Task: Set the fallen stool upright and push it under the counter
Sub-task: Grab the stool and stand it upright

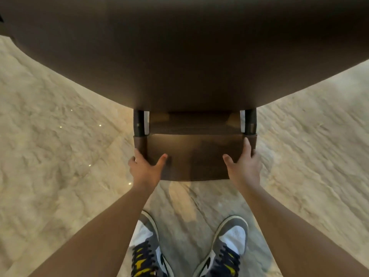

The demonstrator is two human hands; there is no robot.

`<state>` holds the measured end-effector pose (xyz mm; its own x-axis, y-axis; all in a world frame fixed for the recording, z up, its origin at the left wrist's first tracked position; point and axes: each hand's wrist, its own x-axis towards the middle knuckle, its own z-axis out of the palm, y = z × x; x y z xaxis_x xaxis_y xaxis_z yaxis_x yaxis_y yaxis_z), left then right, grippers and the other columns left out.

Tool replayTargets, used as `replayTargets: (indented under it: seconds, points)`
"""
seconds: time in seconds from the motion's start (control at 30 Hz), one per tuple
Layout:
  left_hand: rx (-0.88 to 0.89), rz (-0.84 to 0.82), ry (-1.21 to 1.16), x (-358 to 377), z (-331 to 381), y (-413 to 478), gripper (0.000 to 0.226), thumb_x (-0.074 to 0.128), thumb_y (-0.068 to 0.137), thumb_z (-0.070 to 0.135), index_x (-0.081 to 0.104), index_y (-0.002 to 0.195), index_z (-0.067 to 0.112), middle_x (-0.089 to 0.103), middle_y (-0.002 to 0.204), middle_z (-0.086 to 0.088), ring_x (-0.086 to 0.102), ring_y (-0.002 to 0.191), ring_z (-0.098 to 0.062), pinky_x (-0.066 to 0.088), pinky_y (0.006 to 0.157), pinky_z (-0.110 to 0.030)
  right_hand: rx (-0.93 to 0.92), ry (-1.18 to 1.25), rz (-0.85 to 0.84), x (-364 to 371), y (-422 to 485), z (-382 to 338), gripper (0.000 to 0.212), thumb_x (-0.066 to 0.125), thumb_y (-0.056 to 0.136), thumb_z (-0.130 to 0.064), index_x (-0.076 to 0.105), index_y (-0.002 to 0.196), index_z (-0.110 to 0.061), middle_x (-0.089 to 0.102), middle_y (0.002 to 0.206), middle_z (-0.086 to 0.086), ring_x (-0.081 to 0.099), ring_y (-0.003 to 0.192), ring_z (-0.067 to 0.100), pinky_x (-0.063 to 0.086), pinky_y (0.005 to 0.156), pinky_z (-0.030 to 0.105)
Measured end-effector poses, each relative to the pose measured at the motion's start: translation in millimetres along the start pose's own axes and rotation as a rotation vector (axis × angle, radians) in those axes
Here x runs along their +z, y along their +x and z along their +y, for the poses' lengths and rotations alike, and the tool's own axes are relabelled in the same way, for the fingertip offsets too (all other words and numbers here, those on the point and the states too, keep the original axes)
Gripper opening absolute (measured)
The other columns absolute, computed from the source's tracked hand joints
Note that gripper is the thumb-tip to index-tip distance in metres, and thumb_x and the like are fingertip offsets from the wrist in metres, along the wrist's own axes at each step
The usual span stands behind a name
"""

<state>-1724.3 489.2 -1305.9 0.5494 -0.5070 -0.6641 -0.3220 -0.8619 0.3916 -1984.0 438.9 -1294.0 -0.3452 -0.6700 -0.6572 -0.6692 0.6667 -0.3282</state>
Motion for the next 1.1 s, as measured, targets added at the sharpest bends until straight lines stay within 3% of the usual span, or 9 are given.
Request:
replayTargets:
  seconds: [0.2,0.33,0.5,0.67,1.1]
  points:
    - [-0.123,0.053,0.024,12.0,-2.7,15.2,0.092,0.077,0.083,0.056,0.030,0.150,0.015,0.042,0.143,-0.021,0.048,0.132,-0.045,0.047,0.108,-0.060,0.151,0.052,0.061,10.5,20.6,26.1,0.096,0.070,0.097,-0.032,0.000,0.163,-0.027,0.030,0.162,0.017,0.036,0.148,0.042,0.043,0.112,0.060]
    - [-0.225,0.036,-0.028,8.7,-6.0,27.3,0.080,0.081,0.081,0.053,0.043,0.136,0.010,0.053,0.132,-0.021,0.058,0.118,-0.043,0.053,0.101,-0.055,0.244,0.062,0.060,17.9,36.0,35.3,0.072,0.069,0.097,-0.031,0.026,0.153,-0.016,0.045,0.147,0.019,0.049,0.135,0.042,0.049,0.105,0.060]
    - [-0.265,0.037,-0.054,8.6,-9.9,37.0,0.072,0.081,0.082,0.049,0.046,0.131,0.010,0.054,0.128,-0.017,0.061,0.112,-0.039,0.057,0.096,-0.053,0.305,0.028,0.099,24.2,47.5,34.7,0.052,0.066,0.098,-0.031,0.044,0.139,-0.008,0.052,0.136,0.018,0.054,0.125,0.041,0.052,0.101,0.057]
    - [-0.260,0.024,-0.086,5.4,-15.2,41.2,0.063,0.080,0.084,0.047,0.045,0.124,0.013,0.058,0.121,-0.015,0.062,0.106,-0.037,0.059,0.093,-0.056,0.253,0.075,0.086,18.7,52.7,41.8,0.024,0.060,0.102,-0.025,0.053,0.120,-0.012,0.061,0.111,0.011,0.065,0.098,0.032,0.059,0.087,0.053]
    - [-0.157,0.018,-0.169,-64.8,15.3,-25.4,0.058,0.083,0.080,0.046,0.047,0.112,0.015,0.062,0.104,-0.009,0.066,0.093,-0.028,0.060,0.085,-0.054,0.142,0.068,0.151,-51.9,-17.6,9.3,0.028,0.055,0.105,-0.028,0.051,0.121,-0.005,0.056,0.112,0.012,0.061,0.094,0.029,0.056,0.080,0.047]
